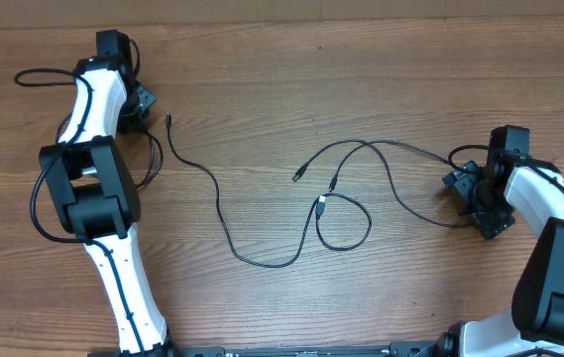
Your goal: Untangle cables
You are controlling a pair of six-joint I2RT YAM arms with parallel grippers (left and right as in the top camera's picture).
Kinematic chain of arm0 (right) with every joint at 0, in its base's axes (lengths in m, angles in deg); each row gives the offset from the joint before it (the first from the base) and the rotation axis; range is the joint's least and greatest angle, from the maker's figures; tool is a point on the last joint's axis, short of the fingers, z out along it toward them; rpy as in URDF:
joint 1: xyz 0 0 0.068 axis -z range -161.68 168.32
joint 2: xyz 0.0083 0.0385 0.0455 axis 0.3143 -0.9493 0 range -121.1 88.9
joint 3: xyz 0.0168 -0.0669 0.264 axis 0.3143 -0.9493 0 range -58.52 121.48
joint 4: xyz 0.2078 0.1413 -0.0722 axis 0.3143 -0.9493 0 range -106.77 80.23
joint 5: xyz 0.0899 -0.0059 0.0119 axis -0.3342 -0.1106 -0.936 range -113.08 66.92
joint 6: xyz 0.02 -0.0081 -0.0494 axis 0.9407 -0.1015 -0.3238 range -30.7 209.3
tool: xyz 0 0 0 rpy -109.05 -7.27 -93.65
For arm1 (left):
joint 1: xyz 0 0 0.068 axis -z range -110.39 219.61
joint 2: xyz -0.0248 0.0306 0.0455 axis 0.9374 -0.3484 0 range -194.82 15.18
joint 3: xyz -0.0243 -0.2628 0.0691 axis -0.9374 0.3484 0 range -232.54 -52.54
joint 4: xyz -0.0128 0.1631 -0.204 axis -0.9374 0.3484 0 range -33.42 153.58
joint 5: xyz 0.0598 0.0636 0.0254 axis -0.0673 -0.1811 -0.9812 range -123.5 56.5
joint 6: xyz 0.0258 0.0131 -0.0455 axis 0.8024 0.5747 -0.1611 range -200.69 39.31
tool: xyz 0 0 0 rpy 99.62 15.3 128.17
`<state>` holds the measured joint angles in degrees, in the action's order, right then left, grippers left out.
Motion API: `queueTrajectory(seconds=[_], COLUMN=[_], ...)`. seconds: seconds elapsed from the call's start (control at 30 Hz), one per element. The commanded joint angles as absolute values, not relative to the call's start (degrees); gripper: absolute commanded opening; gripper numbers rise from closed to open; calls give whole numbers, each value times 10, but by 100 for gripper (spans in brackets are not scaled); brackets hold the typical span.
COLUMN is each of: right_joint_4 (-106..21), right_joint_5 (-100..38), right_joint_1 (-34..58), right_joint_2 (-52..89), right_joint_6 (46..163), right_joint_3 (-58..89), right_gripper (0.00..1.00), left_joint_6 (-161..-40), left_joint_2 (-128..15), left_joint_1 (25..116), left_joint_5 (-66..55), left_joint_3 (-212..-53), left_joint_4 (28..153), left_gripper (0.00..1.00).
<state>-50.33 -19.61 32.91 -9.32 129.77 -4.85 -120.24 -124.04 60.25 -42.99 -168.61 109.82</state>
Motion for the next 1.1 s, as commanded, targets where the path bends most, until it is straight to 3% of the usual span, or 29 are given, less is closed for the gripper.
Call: queueTrajectory(seconds=[0.0, 0.33, 0.57, 0.77, 1.07], right_joint_4=[-499, -499, -499, -499, -499], right_joint_5=[-198, -198, -198, -198, -198], right_joint_1=[330, 330, 330, 330, 330], right_joint_2=[-96, -96, -96, -96, -96], right_joint_6=[1297, 1297, 1297, 1297, 1297], right_joint_3=[-42, -42, -42, -42, -42], right_gripper=[100, 100, 100, 100, 100], left_joint_6=[-1166, -1110, -1018, -1022, -1041], left_joint_2=[-1229, -1194, -1194, -1204, -1304], left_joint_1=[574, 505, 470, 447, 445], left_joint_5=[-445, -441, -445, -459, -420], left_joint_3=[-1733, -1974, -2100, -2094, -2075], left_joint_4=[1120, 1169, 1045, 977, 987], left_gripper=[4, 4, 4, 4, 4])
